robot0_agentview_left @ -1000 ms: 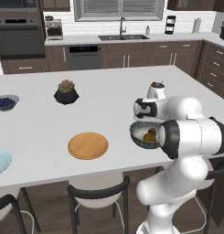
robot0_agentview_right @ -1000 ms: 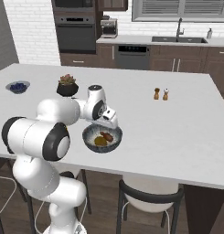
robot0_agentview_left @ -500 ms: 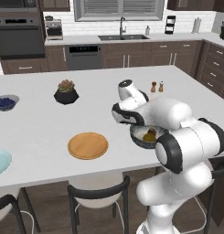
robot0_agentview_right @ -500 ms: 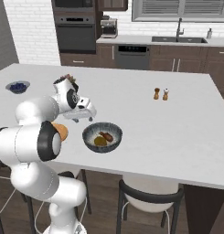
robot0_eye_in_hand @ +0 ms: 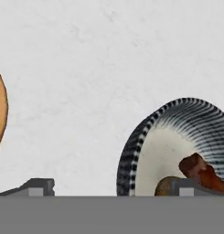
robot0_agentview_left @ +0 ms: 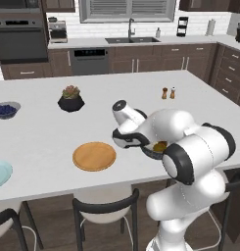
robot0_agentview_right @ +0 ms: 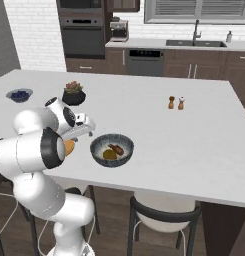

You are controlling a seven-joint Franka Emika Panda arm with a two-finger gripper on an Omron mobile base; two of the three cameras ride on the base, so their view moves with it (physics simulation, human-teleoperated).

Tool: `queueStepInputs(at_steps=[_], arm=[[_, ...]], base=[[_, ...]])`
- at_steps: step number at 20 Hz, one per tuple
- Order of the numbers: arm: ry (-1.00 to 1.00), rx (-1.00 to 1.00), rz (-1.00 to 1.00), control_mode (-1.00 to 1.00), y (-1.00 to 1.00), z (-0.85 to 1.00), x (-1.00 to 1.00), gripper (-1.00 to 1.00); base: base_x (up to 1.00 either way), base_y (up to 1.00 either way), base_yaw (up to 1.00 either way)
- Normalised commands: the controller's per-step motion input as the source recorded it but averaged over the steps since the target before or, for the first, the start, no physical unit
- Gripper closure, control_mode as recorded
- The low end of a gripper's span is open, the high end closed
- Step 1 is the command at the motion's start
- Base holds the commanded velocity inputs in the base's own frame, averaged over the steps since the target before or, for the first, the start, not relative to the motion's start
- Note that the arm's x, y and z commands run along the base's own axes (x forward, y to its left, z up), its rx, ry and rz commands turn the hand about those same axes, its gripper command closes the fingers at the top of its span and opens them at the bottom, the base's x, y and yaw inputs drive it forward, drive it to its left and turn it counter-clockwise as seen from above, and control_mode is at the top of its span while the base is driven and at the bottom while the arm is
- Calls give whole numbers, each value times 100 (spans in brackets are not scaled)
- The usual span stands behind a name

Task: Pick the chicken drumstick and avocado from their plates and place them in the bowl. Then put the bowl in the fridge.

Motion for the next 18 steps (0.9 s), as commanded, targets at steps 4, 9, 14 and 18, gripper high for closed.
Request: queueStepInputs(at_steps=[4, 9, 14, 18], arm=[[1, 2, 6, -100, -42, -50, 5, -100], [-1, 1, -1, -100, -39, -7, -2, -100], [0, 1, 0, -100, 0, -13, 11, -100], [0, 0, 1, -100, 7, -13, 32, -100]], base=[[0, 0, 0], [0, 0, 0], [0, 0, 0], [0, 0, 0]])
